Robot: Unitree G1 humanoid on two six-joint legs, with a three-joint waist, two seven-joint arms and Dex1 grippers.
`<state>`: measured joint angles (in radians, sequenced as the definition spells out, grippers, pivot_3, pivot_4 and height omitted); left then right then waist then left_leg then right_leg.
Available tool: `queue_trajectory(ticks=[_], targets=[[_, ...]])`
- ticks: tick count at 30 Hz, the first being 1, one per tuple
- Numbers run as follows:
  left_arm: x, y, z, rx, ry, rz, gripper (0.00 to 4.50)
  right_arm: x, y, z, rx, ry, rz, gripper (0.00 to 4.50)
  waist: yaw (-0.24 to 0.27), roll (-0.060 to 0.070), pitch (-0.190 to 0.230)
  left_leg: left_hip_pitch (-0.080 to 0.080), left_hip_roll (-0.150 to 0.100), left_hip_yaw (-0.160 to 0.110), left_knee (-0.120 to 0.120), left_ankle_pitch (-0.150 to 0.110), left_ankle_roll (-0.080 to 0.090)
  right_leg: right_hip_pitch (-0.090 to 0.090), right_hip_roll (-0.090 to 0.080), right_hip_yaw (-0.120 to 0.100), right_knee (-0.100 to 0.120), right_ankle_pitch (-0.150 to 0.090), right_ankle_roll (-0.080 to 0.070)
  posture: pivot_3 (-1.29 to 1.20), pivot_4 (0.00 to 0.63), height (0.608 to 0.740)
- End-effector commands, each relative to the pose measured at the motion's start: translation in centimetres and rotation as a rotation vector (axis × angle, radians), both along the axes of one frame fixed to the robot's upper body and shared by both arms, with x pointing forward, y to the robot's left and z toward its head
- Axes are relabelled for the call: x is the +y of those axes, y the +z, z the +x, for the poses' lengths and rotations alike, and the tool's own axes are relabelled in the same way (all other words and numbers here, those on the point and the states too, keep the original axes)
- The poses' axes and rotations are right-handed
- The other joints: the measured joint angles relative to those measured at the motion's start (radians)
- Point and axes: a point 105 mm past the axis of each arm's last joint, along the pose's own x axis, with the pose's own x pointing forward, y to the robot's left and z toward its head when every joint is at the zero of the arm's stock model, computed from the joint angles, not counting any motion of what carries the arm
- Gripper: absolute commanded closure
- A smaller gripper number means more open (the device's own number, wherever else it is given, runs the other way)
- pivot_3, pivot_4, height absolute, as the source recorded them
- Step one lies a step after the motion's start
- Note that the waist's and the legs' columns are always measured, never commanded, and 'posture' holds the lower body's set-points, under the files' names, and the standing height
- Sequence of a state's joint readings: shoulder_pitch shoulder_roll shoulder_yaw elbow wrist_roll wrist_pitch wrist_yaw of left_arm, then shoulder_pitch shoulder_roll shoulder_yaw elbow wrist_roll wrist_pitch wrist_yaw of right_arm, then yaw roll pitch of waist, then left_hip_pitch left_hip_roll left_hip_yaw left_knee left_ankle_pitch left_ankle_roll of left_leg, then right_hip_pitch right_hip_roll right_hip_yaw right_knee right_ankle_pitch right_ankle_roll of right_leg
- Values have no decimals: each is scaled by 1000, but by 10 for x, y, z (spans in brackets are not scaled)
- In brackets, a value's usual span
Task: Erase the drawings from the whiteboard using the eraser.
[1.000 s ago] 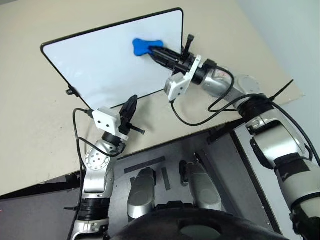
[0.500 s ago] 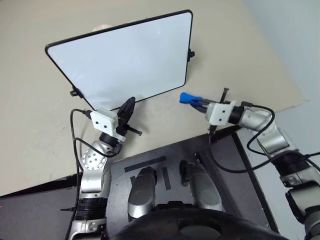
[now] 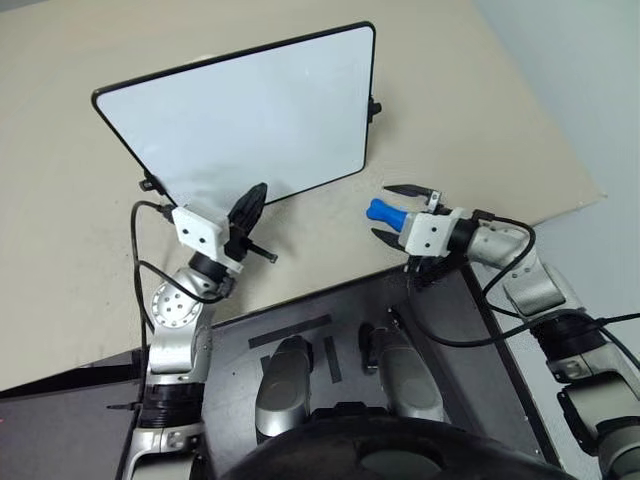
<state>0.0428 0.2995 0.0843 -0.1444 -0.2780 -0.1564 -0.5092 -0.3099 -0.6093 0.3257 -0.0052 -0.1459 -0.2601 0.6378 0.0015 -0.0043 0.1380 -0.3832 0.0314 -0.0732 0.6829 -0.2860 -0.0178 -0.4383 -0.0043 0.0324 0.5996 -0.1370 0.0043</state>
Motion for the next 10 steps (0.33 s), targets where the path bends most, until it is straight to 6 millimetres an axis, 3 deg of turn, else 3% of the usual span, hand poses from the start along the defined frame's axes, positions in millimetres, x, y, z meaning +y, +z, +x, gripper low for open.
queue_trajectory(ticks=[1,10], targets=[[6,7,-4,-20,0,9,4500,1,24,-2,-2,-31,154,798,0,0,0,0,0,0,0,0,0,0,0,0,-1,0,0,0,150,740],[1,13,3,-8,-51,27,4500,4,29,-9,42,-102,273,798,5,0,0,-1,0,0,0,-3,0,0,0,0,-1,-3,1,0,150,740]])
